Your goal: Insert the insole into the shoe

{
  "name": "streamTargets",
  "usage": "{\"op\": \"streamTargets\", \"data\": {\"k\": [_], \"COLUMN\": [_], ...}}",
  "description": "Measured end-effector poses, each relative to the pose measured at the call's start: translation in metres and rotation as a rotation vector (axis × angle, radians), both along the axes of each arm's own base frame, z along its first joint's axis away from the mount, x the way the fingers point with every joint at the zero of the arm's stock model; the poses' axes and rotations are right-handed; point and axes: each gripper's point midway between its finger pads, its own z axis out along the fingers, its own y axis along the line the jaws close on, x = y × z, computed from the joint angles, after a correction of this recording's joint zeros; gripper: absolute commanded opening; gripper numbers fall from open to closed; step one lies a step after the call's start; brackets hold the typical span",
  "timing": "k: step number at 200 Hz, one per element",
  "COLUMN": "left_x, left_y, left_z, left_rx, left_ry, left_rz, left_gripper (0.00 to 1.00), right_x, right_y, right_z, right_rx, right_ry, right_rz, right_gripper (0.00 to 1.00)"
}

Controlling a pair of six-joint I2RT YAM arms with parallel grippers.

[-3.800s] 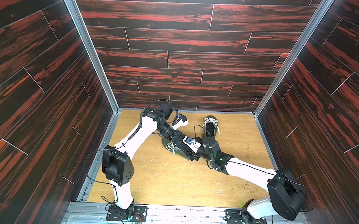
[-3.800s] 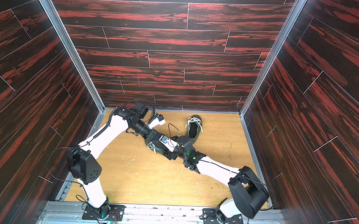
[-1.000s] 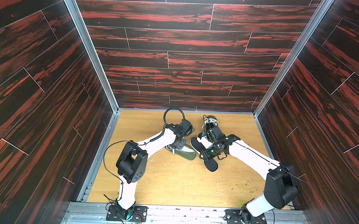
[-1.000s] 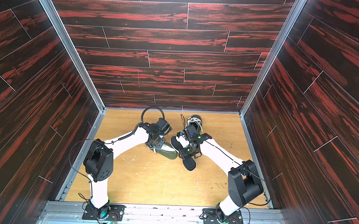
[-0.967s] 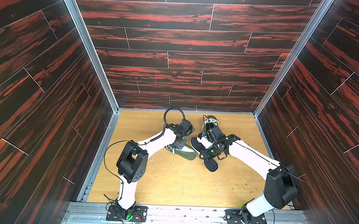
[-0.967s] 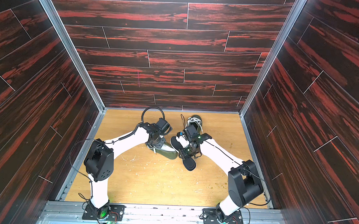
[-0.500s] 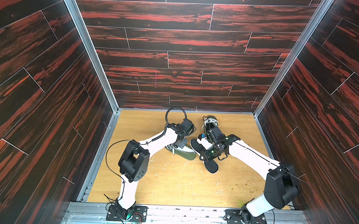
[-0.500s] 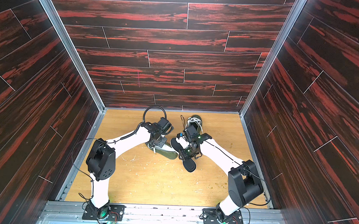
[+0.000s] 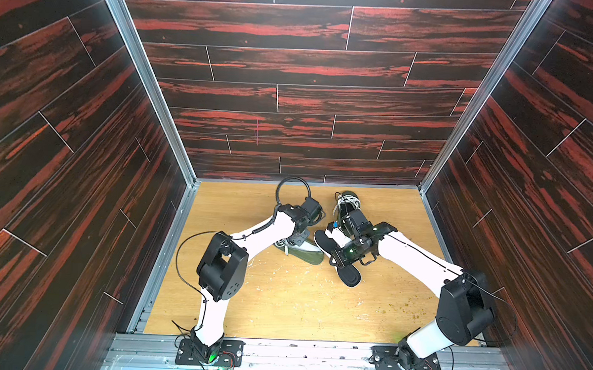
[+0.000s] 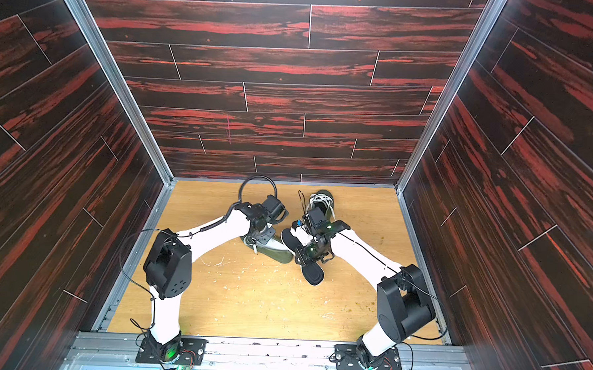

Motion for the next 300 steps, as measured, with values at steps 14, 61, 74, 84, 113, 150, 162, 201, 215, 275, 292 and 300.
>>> {"op": "streamTargets", "data": {"k": [14, 61, 74, 84, 113, 150, 162, 201, 215, 275, 292, 300], "left_x": [0.0, 0.002, 0.003, 0.006, 0.011, 0.009, 0.008, 0.002, 0.0, -0.003, -0.004, -0.005], "left_y": [0.001, 0.006, 0.008, 0.009, 0.007, -0.001, -0.004, -0.014, -0.018, -0.024, -0.024, -0.023], "left_z": [-0.005, -0.024, -0.023, -0.02, -0.013, -0.015, -0.017, -0.023, -0.024, -0.007, -0.005, -0.005], "left_rx": [0.048, 0.19, 0.217, 0.234, 0.242, 0.209, 0.192, 0.119, 0.081, -0.196, -0.279, -0.307], "left_ry": [-0.012, -0.031, -0.045, -0.058, -0.078, -0.052, -0.039, 0.013, 0.034, 0.144, 0.19, 0.211], "left_rz": [-0.004, -0.03, -0.033, -0.037, -0.048, -0.084, -0.095, -0.122, -0.127, -0.102, -0.1, -0.103], "left_gripper": [0.43, 0.51, 0.5, 0.47, 0.28, 0.05, 0.0, 0.0, 0.0, 0.0, 0.0, 0.0], "right_x": [0.0, 0.001, 0.002, 0.002, 0.003, 0.001, -0.001, -0.005, -0.008, -0.036, -0.042, -0.045], "right_y": [0.0, -0.001, -0.003, -0.004, -0.005, -0.005, -0.005, -0.005, -0.004, 0.005, 0.008, 0.009], "right_z": [0.0, 0.0, 0.0, 0.0, -0.001, -0.001, 0.0, 0.008, 0.009, 0.003, 0.002, 0.0], "right_rx": [0.0, 0.003, 0.003, 0.004, 0.004, 0.008, 0.01, 0.028, 0.028, -0.001, -0.009, -0.015], "right_ry": [-0.001, -0.006, -0.007, -0.008, -0.007, -0.001, 0.005, -0.002, 0.001, 0.048, 0.057, 0.064], "right_rz": [0.0, -0.005, -0.009, -0.013, -0.015, -0.014, -0.012, -0.005, 0.001, 0.083, 0.107, 0.117], "right_gripper": [0.4, 0.4, 0.4, 0.4, 0.39, 0.38, 0.38, 0.37, 0.37, 0.37, 0.36, 0.37]}}
